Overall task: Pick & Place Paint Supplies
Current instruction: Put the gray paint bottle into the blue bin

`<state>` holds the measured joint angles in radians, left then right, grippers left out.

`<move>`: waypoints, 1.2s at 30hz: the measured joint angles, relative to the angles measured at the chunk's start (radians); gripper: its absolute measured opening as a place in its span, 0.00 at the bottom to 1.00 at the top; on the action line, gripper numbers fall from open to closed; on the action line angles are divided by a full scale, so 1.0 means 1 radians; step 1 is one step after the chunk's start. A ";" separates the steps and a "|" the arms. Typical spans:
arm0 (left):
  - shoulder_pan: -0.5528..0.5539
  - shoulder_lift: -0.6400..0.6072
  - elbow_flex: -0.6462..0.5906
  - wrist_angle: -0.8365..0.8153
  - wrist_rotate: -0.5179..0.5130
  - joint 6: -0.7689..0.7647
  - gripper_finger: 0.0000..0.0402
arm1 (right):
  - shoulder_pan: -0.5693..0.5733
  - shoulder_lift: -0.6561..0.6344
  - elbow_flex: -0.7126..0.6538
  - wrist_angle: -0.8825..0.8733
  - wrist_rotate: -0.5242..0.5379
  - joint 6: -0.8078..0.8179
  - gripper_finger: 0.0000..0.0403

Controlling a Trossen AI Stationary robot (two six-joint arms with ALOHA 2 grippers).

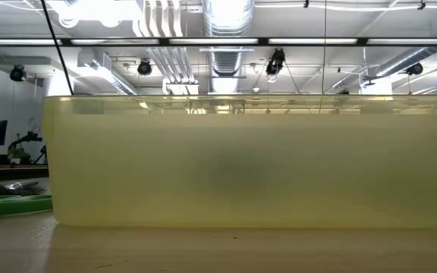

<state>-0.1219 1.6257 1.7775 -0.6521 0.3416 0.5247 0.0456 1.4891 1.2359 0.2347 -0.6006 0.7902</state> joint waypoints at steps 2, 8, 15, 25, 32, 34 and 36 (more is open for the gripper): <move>0.000 0.000 0.000 0.001 0.002 0.000 0.30 | 0.000 0.000 -0.001 0.016 -0.001 0.001 0.31; 0.000 -0.001 -0.001 -0.010 0.002 0.000 0.30 | -0.002 0.000 0.000 0.037 0.025 0.041 0.47; 0.005 -0.003 0.005 -0.076 -0.003 0.003 0.30 | -0.001 -0.006 0.000 0.029 0.027 0.046 0.63; 0.007 -0.034 0.008 -0.243 -0.071 0.032 0.30 | 0.002 -0.062 0.003 -0.144 0.090 -0.003 0.67; 0.027 -0.025 -0.029 -0.350 -0.230 0.025 0.30 | 0.024 -0.134 0.001 -0.377 0.178 -0.012 0.67; 0.050 -0.019 -0.058 -0.331 -0.245 0.020 0.30 | 0.040 -0.156 0.001 -0.464 0.205 -0.016 0.67; 0.075 -0.017 -0.092 -0.323 -0.246 0.010 0.30 | 0.055 -0.174 0.000 -0.534 0.240 -0.012 0.67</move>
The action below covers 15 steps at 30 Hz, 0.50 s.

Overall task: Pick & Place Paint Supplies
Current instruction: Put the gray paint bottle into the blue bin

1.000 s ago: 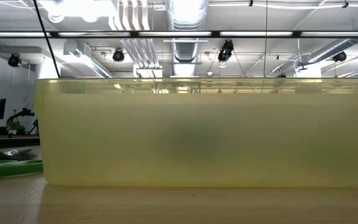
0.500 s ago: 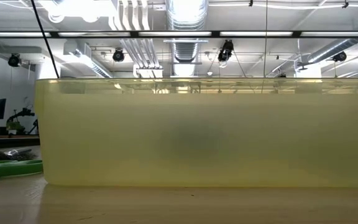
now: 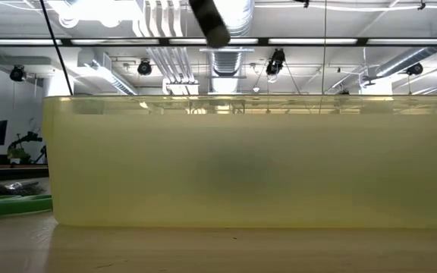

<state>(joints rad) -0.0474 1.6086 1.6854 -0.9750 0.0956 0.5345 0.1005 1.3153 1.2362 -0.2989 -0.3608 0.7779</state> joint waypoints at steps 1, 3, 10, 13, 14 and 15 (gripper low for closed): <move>0.014 0.008 -0.015 0.007 0.000 -0.006 0.30 | 0.009 -0.012 0.000 -0.029 0.024 0.004 0.67; 0.041 0.021 -0.035 0.025 0.000 -0.014 0.30 | 0.027 -0.037 0.000 -0.079 0.064 0.021 0.67; 0.097 0.157 0.015 -0.001 -0.034 -0.045 0.30 | 0.087 -0.083 0.000 -0.213 0.171 0.072 0.67; 0.106 0.241 0.084 -0.069 -0.066 -0.044 0.30 | 0.102 -0.097 0.000 -0.232 0.193 0.092 0.67; 0.111 0.264 0.107 -0.090 -0.066 -0.045 0.30 | 0.108 -0.098 -0.002 -0.237 0.200 0.097 0.67; 0.115 0.292 0.130 -0.114 -0.068 -0.044 0.30 | 0.114 -0.098 -0.002 -0.238 0.206 0.100 0.67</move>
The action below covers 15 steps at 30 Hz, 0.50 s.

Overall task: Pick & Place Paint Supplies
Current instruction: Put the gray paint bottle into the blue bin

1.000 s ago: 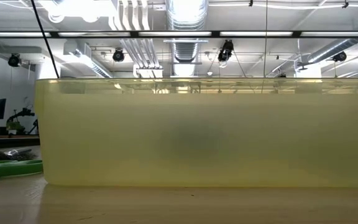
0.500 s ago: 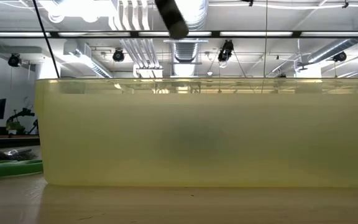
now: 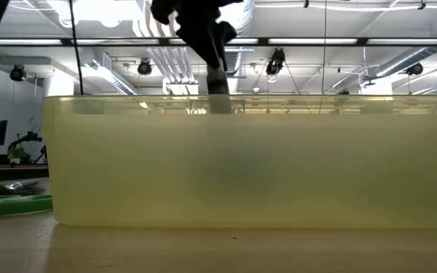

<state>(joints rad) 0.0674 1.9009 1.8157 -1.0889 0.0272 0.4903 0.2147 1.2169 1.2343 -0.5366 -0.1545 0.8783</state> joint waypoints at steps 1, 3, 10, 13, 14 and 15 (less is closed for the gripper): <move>0.005 0.025 0.023 -0.025 -0.009 0.003 0.30 | 0.005 -0.002 0.000 -0.004 0.004 0.001 0.67; 0.011 0.064 0.058 -0.062 -0.028 0.008 0.30 | 0.016 -0.007 -0.001 -0.014 0.017 0.002 0.67; 0.033 0.151 0.110 -0.088 -0.036 0.007 0.30 | 0.056 -0.010 -0.006 -0.016 0.060 0.006 0.67; 0.034 0.168 0.110 -0.090 -0.042 -0.013 0.30 | 0.071 -0.012 -0.007 -0.017 0.096 0.005 0.67; 0.034 0.171 0.110 -0.090 -0.042 -0.024 0.30 | 0.075 -0.013 -0.007 -0.018 0.107 0.005 0.67; 0.033 0.174 0.109 -0.090 -0.042 -0.029 0.30 | 0.079 -0.013 -0.007 -0.019 0.111 0.006 0.67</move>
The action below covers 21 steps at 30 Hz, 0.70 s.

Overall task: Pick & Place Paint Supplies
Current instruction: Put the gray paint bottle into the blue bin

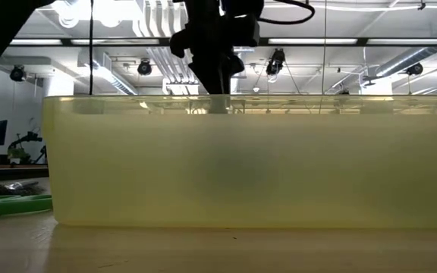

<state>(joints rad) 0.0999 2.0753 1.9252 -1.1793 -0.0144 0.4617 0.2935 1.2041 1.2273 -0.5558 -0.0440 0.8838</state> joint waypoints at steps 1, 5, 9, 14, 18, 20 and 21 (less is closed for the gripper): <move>0.000 0.002 0.000 0.003 0.001 -0.008 0.30 | 0.004 0.000 0.000 -0.002 0.003 0.000 0.67; 0.000 0.006 -0.001 0.032 0.003 -0.046 0.30 | 0.015 -0.001 0.000 -0.015 0.021 0.004 0.67; 0.000 0.006 -0.015 0.046 -0.001 -0.070 0.30 | 0.018 0.000 -0.001 -0.017 0.022 0.007 0.67; 0.000 0.006 -0.098 0.086 -0.009 -0.101 0.30 | 0.019 0.000 -0.001 -0.017 0.022 0.007 0.67; -0.001 0.001 -0.157 0.156 -0.055 -0.134 0.30 | 0.019 0.000 -0.001 -0.017 0.022 0.012 0.67; -0.001 -0.004 -0.172 0.170 -0.058 -0.144 0.30 | 0.019 0.000 -0.001 -0.017 0.022 0.013 0.67; 0.000 -0.007 -0.177 0.171 -0.058 -0.145 0.30 | 0.019 0.000 -0.001 -0.017 0.022 0.014 0.67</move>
<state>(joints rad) 0.1000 2.0684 1.7482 -1.0086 -0.0719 0.3168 0.3122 1.2037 1.2266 -0.5724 -0.0223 0.8978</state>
